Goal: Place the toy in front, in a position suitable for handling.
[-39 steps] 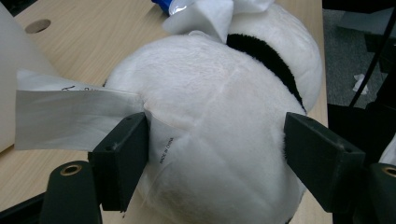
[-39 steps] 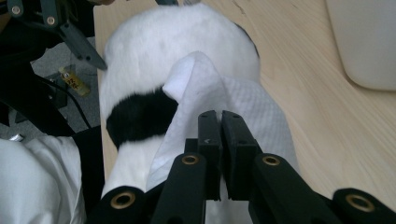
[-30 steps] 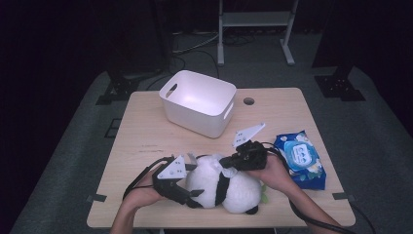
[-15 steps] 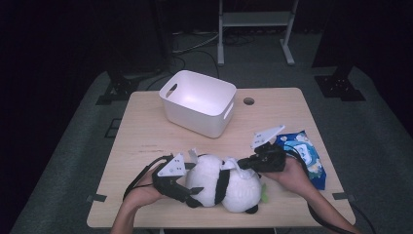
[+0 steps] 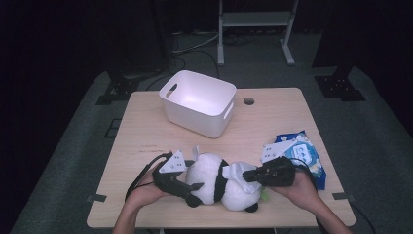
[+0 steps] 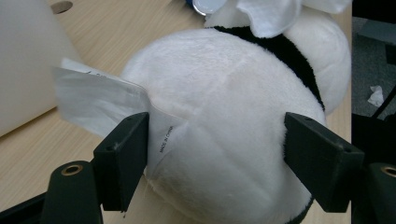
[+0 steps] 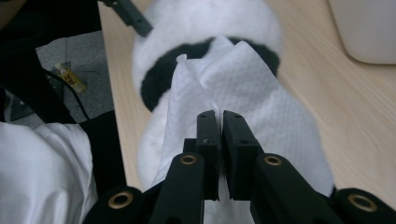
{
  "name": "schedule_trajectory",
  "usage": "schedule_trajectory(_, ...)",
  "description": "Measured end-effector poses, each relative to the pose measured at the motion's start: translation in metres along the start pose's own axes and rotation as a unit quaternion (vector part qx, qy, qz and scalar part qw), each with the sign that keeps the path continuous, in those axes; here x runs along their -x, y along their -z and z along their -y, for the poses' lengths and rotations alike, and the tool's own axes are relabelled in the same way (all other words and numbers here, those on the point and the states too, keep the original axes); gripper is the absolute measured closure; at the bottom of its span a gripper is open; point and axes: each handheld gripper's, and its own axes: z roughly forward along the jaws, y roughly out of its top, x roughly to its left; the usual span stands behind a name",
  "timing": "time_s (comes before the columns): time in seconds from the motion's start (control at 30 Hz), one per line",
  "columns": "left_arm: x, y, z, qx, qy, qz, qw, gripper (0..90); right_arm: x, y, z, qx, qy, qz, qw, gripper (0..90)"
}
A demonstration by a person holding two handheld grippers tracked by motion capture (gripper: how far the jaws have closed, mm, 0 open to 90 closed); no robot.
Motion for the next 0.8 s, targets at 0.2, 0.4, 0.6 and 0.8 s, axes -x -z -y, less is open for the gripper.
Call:
schedule_trajectory(0.2, -0.002, 0.000, 0.000, -0.004, 0.005, -0.014, 0.9999, 23.6, -0.020, -0.015, -0.005, -0.010, 0.021, -0.014, 0.9996, 84.3)
schedule_trajectory(0.4, -0.002, 0.004, -0.002, 0.000, -0.008, -0.027, 0.9996, 23.4, -0.016, -0.022, -0.009, -0.011, 0.024, 0.007, 0.9996, 85.0)
schedule_trajectory(0.6, 0.001, 0.004, -0.001, -0.005, -0.025, -0.026, 0.9993, 21.0, 0.002, -0.025, -0.013, -0.009, 0.010, 0.041, 0.9991, 85.5)
schedule_trajectory(0.8, 0.001, 0.002, 0.000, -0.013, -0.032, -0.031, 0.9989, 19.1, 0.020, -0.023, -0.014, -0.009, -0.005, 0.063, 0.9979, 85.5)
